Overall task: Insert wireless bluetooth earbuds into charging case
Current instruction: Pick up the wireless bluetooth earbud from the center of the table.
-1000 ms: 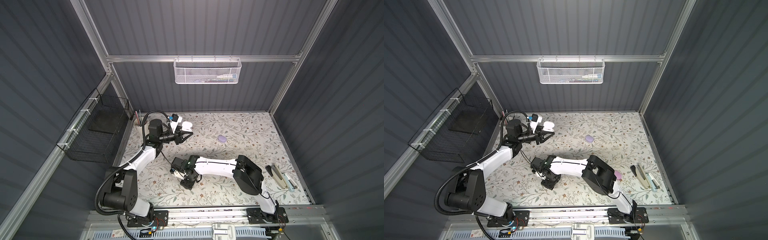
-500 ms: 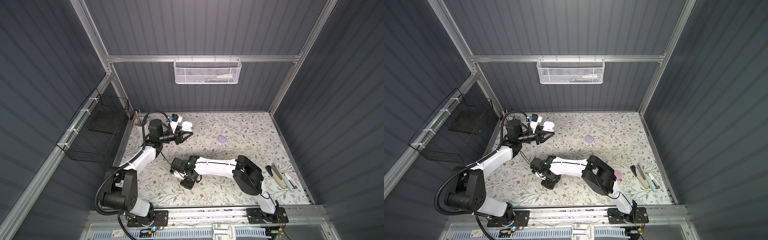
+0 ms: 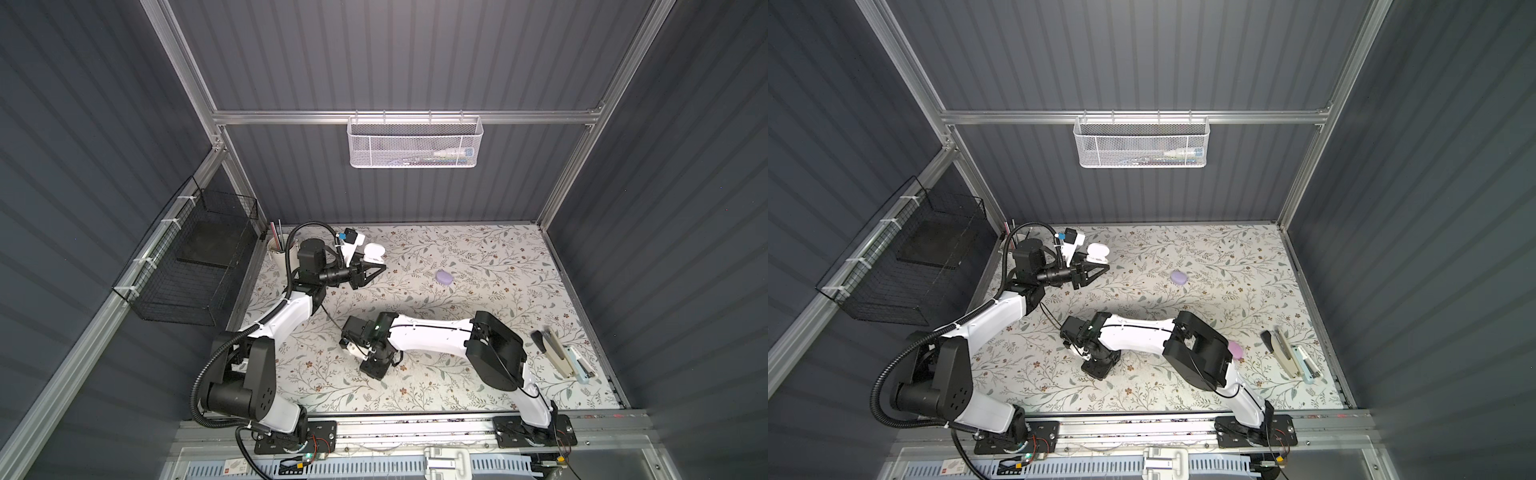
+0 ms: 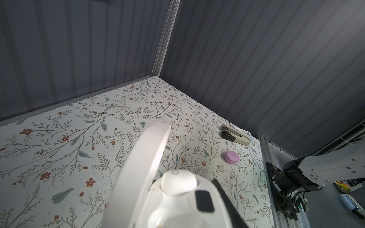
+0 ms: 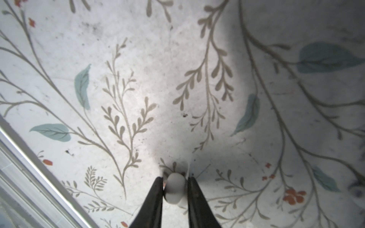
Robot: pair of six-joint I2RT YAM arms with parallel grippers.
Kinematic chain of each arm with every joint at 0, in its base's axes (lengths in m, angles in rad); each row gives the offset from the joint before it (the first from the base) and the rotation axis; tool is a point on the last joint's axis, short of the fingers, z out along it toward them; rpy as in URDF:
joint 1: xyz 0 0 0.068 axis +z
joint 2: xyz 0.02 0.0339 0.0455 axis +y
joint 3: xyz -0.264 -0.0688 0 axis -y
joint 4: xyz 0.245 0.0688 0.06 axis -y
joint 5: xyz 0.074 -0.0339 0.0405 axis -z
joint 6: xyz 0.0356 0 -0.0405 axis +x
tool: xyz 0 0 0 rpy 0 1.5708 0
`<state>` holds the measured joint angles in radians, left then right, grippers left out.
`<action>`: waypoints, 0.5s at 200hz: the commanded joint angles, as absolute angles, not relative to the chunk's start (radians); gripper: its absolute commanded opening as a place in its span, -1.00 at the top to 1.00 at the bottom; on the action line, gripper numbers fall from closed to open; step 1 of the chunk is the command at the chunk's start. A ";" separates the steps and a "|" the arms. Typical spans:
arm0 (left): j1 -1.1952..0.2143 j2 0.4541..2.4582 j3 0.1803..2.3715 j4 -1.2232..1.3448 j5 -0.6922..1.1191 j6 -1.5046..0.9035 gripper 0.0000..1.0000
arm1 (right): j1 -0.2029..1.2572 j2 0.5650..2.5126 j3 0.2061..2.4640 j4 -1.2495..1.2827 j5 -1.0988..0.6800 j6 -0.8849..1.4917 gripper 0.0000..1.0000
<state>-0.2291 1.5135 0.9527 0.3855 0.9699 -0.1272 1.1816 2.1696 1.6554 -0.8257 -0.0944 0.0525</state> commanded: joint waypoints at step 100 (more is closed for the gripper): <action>-0.225 1.509 0.980 0.436 1.000 -0.168 0.47 | 1.072 1.729 1.466 -0.903 -0.053 0.291 0.55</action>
<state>-0.2291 1.5135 0.9527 0.3946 0.9718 -0.1410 1.1000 1.8282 1.5127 -0.8425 -0.0761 0.2062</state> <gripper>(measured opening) 0.425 0.223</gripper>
